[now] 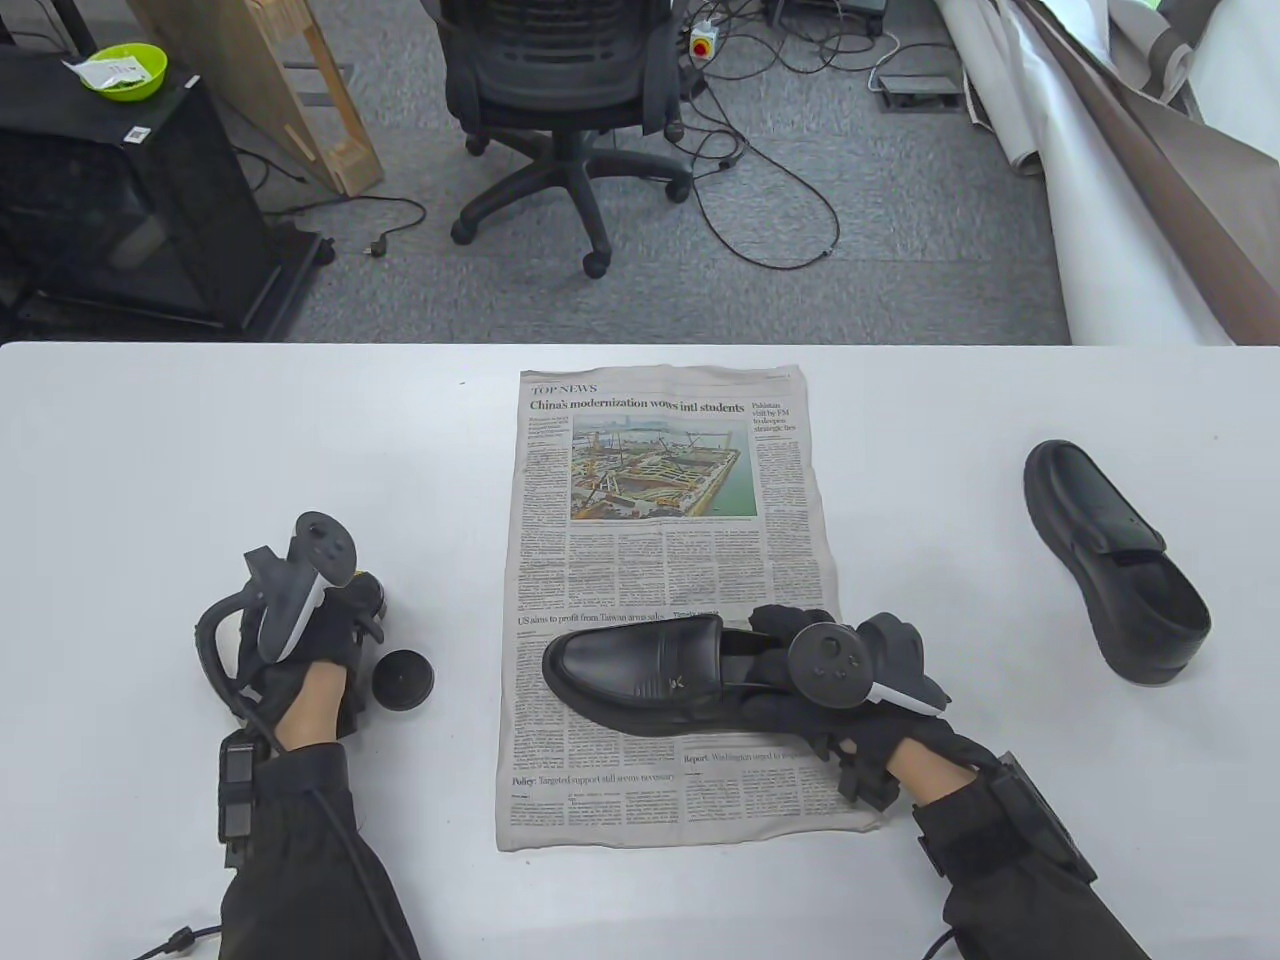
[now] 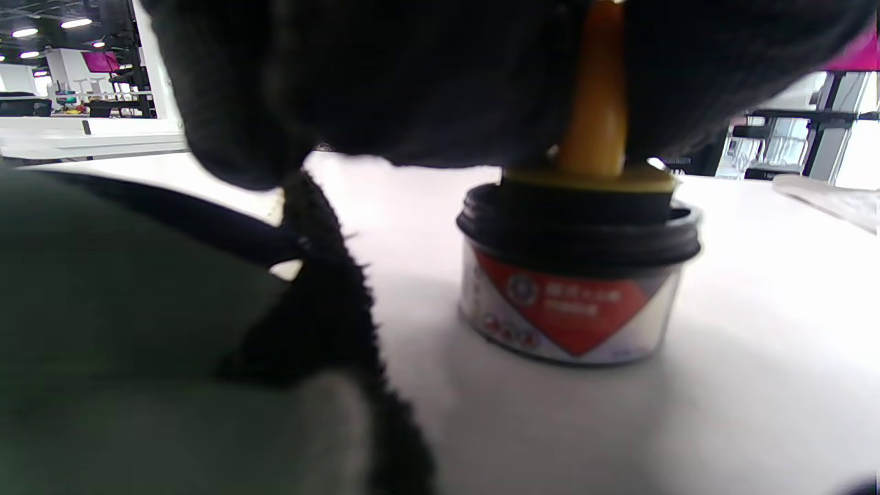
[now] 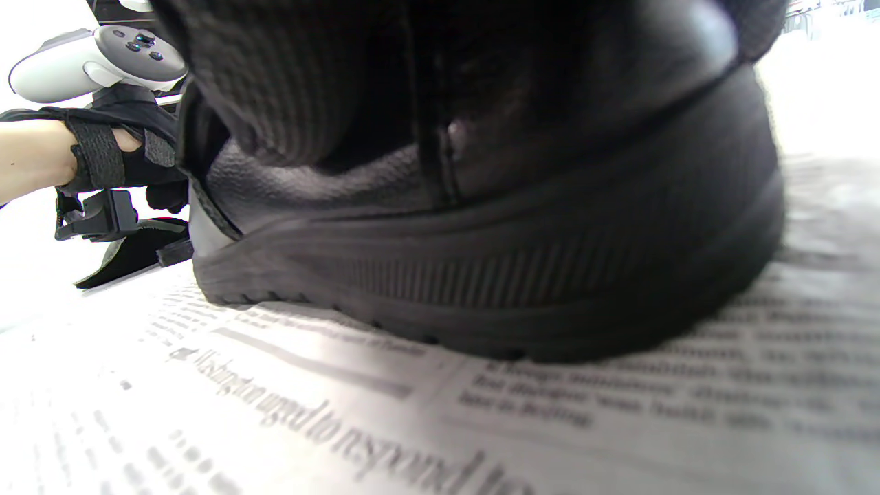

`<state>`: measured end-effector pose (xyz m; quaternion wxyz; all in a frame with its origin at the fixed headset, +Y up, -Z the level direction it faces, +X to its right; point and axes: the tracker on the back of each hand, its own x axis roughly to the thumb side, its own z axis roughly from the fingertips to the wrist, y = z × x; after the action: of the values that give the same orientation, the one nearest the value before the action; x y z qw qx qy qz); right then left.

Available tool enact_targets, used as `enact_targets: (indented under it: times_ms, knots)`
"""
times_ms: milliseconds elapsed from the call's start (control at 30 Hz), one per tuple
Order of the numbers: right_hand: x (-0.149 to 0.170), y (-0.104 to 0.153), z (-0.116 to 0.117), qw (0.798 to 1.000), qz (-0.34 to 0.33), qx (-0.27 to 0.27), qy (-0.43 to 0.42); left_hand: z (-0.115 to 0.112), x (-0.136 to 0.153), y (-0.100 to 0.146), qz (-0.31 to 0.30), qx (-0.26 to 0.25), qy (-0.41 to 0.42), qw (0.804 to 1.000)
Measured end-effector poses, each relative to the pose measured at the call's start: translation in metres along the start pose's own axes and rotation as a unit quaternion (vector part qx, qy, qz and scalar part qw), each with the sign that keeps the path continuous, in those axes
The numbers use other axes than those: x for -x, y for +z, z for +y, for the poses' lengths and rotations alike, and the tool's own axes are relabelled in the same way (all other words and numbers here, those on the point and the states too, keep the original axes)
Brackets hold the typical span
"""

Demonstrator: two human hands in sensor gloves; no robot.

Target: Dip and apply built-in sponge shoe polish on shoes

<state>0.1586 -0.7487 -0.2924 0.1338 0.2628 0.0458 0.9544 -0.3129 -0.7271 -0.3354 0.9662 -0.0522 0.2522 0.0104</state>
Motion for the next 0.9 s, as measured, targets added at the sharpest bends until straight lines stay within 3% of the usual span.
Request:
enact_targets:
  times_ms: [133,333,400,667,700,900]
  knots:
    - [0.000,0.000,0.000,1.000,0.001,0.000,0.001,0.003,0.001,0.004,0.001,-0.010,-0.001,1.000]
    - [0.000,0.000,0.000,1.000,0.000,-0.001,0.001,0.035,-0.011,0.031,-0.035,-0.050,0.012,0.998]
    - [0.000,0.000,0.000,1.000,0.000,-0.001,0.001,0.042,-0.025,0.045,-0.059,-0.066,0.010,0.996]
    - [-0.001,0.000,0.000,1.000,0.002,0.000,0.006,0.033,-0.105,0.099,-0.185,-0.002,0.028,0.982]
    - [-0.001,0.000,0.000,1.000,0.002,0.000,0.006,0.032,-0.115,0.106,-0.194,0.021,0.039,0.980]
    - [-0.001,0.000,0.000,1.000,0.004,0.000,0.009,0.021,-0.155,0.127,-0.225,0.033,-0.003,0.974]
